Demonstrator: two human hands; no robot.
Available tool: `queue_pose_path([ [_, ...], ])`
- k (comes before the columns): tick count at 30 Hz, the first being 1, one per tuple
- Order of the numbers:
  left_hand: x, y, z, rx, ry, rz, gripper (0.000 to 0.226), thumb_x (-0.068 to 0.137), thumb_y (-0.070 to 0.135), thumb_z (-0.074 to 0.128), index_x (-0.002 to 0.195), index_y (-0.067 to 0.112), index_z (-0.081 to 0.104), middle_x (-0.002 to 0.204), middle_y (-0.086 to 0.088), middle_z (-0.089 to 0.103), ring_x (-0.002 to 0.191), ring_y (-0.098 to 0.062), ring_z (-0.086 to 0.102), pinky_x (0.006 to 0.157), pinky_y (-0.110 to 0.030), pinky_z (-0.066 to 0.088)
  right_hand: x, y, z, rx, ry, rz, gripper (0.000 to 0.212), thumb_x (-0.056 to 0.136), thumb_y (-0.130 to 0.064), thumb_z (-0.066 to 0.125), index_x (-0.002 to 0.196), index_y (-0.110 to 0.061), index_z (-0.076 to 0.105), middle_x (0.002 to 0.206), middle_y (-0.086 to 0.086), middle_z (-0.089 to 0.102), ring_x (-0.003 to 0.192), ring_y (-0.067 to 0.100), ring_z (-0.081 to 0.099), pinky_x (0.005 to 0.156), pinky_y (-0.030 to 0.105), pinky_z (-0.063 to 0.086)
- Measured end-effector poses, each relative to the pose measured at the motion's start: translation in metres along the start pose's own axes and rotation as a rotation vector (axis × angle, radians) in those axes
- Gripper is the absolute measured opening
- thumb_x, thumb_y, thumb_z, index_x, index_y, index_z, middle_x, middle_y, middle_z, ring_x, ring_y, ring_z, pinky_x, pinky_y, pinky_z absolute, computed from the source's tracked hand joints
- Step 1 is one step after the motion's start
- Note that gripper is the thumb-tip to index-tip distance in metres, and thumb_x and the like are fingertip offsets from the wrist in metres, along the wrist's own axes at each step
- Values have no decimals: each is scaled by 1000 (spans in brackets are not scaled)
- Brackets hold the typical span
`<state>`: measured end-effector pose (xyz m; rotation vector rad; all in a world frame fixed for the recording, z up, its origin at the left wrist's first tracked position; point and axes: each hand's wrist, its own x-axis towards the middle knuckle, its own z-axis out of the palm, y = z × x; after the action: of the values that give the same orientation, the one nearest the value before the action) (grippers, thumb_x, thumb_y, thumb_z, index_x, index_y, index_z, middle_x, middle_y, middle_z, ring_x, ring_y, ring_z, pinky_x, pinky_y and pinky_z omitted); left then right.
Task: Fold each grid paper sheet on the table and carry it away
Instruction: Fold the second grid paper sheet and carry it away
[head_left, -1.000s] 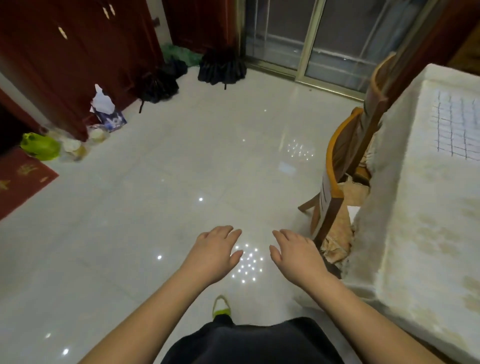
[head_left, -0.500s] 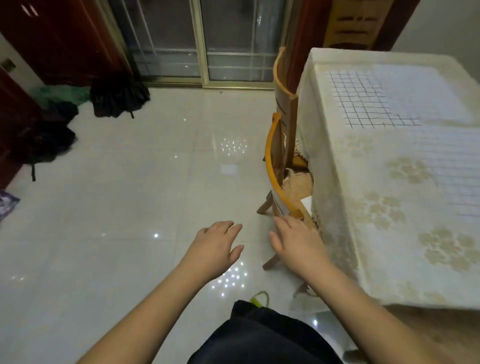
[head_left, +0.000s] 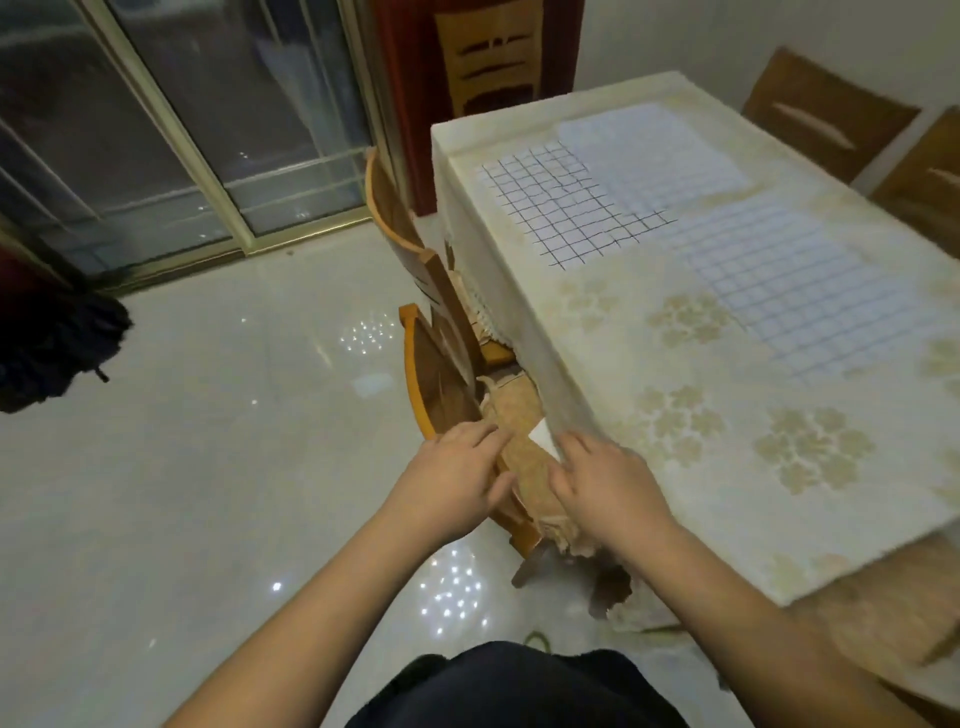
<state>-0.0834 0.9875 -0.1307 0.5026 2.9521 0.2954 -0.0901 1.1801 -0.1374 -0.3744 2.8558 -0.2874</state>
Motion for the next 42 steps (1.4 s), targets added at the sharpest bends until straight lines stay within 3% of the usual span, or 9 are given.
queue_pose_path([
  [12, 138, -50, 3, 49, -152, 433, 57, 98, 50, 37, 148, 24, 33, 151, 0, 39, 136, -19, 37, 111, -35, 30, 62, 10, 1, 49, 63, 384, 46, 99, -36, 34, 143, -22, 37, 142, 0, 47, 121, 20, 50, 97, 34, 41],
  [24, 225, -159, -32, 52, -251, 624, 56, 98, 48, 38, 148, 24, 33, 152, 2, 36, 139, -17, 31, 111, -38, 28, 160, -58, -19, 119, 129, 606, 46, 100, -34, 33, 144, -21, 35, 143, 1, 46, 124, 22, 48, 100, 36, 40],
  [34, 264, -128, -32, 77, -293, 808, 59, 98, 50, 35, 150, 23, 29, 152, 0, 37, 137, -20, 37, 110, -41, 33, 149, -37, -17, 127, 142, 806, 53, 101, -40, 29, 151, -21, 24, 154, 1, 32, 136, 20, 37, 107, 38, 34],
  [42, 309, -71, -5, 112, -295, 954, 57, 99, 46, 38, 149, 20, 31, 151, -2, 38, 138, -20, 35, 110, -39, 33, 135, 34, 0, 191, 160, 924, 55, 101, -38, 29, 151, -17, 23, 155, 3, 31, 137, 20, 35, 108, 37, 32],
])
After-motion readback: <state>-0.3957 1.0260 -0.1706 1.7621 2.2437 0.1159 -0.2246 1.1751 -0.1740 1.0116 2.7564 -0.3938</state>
